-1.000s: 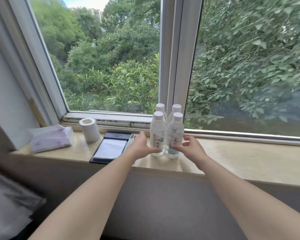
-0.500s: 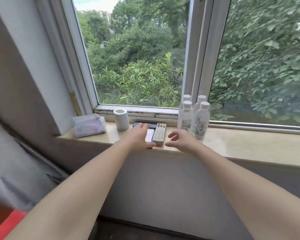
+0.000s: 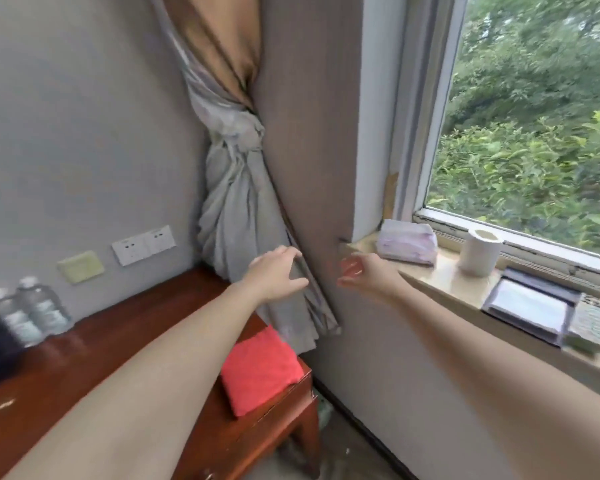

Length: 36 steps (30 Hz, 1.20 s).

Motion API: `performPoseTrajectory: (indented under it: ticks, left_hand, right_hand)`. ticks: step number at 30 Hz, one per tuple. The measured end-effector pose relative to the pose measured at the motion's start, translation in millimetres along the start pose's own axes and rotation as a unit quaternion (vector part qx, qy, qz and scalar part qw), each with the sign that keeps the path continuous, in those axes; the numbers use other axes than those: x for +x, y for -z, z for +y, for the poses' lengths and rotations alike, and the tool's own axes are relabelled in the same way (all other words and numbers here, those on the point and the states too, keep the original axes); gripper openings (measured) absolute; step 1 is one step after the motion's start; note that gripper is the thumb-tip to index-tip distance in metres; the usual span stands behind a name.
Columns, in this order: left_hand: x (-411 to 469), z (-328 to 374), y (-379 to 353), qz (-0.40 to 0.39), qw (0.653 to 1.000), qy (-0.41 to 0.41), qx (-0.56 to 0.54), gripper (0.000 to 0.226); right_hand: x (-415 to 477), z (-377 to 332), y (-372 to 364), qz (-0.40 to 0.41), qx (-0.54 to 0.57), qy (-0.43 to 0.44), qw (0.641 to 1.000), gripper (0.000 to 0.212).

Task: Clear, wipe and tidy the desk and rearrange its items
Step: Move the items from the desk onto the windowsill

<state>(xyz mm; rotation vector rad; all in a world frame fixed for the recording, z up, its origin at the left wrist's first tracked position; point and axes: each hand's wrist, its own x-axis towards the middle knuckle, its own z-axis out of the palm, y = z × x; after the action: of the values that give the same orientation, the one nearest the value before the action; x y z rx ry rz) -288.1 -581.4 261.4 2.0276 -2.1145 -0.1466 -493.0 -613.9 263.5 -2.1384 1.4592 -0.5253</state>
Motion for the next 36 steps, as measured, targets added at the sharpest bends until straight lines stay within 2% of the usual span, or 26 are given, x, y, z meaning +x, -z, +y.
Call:
performPoseTrajectory:
  ticks: [7,14,18,27,36]
  left_hand:
    - [-84,-129,27,0.023,0.981,0.191,-0.015,0.057]
    - [-143,-200,49,0.074,0.933,0.35,-0.031,0.057]
    - [-164,-230,54,0.101,0.9,0.421,-0.04,0.058]
    - [-182,-292,47,0.113,0.844,0.519,-0.067,0.061]
    - [-150,-420,16,0.096,0.832,0.533,-0.119,0.064]
  right_hand:
    - [58,-110,-91,-0.131,-0.008,0.128,0.983,0.033]
    - [101,-198,-165,-0.217,-0.014,0.262,0.94,0.037]
    - [121,-236,-198,-0.267,-0.003,0.303,0.915,0.04]
    - [165,-300,-272,-0.343,0.017,0.325,0.881,0.037]
    - [227,-350,-372,-0.369,0.02,0.265,0.891,0.04]
